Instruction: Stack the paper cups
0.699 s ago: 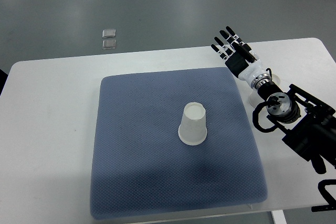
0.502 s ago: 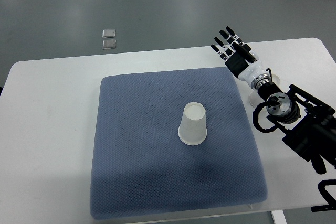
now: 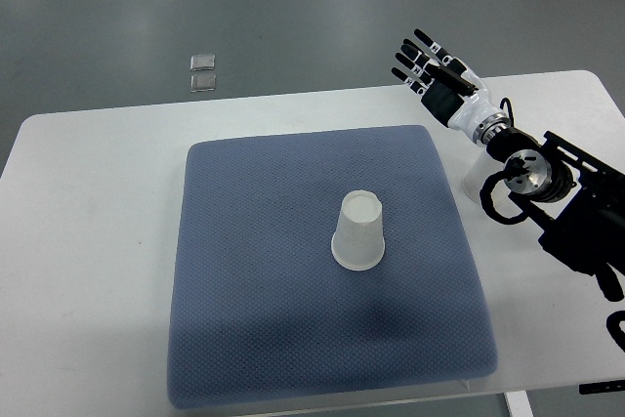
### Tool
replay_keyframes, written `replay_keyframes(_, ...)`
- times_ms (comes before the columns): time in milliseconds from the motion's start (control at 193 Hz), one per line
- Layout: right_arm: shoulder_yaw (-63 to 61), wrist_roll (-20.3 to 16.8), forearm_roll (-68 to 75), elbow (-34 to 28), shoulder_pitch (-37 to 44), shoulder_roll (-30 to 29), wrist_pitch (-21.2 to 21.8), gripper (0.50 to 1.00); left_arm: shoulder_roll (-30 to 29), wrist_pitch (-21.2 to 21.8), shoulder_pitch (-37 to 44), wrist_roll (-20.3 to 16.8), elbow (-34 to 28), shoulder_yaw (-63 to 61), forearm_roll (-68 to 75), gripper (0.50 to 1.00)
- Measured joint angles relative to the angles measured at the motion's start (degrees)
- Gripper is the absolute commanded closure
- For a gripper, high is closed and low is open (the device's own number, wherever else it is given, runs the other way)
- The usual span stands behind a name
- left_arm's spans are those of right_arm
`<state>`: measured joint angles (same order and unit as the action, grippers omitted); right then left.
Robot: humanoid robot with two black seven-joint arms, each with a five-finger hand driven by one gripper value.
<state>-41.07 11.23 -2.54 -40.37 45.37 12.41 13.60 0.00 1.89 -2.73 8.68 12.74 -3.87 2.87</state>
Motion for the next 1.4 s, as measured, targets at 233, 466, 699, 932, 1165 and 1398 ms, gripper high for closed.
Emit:
replay_keyframes(233, 21.33, -4.59, -13.45, -1.22, 14.99, 11.04, 1.46, 0.574, 0.0, -0.1, 0.0, -0.05, 0.29, -0.17, 0.05, 0.5)
replay_keyframes(466, 67.21, -5.15, -18.69, -8.07, 44.18, 16.47, 9.48, 0.574, 0.0, -0.16, 0.0, -0.05, 2.06, -0.26, 0.15, 0.5)
replay_keyframes(699, 96.09, -5.67, -27.54, -23.31, 73.98, 14.97, 20.19, 0.574, 0.0, -1.23, -0.14, -0.05, 2.14, -0.26, 0.39, 0.5)
replay_keyframes(932, 102.75, -8.71, -28.93, -31.54, 88.87, 14.83, 21.39, 0.574, 0.0, -1.38, -0.16, -0.05, 3.51, -0.25, 0.48, 0.5)
replay_keyframes(1165, 105.46, -9.47, -27.0, -34.78, 94.76, 19.82, 21.4, 0.574, 0.0, -1.38, -0.17, 0.0, 5.26, -0.23, 0.42, 0.5)
replay_keyframes(1398, 107.23, -9.56, -23.49, -37.89, 98.08, 21.61, 21.4, 0.576, 0.0, -1.37, -0.17, 0.02, 5.38, -0.26, 0.63, 0.5)
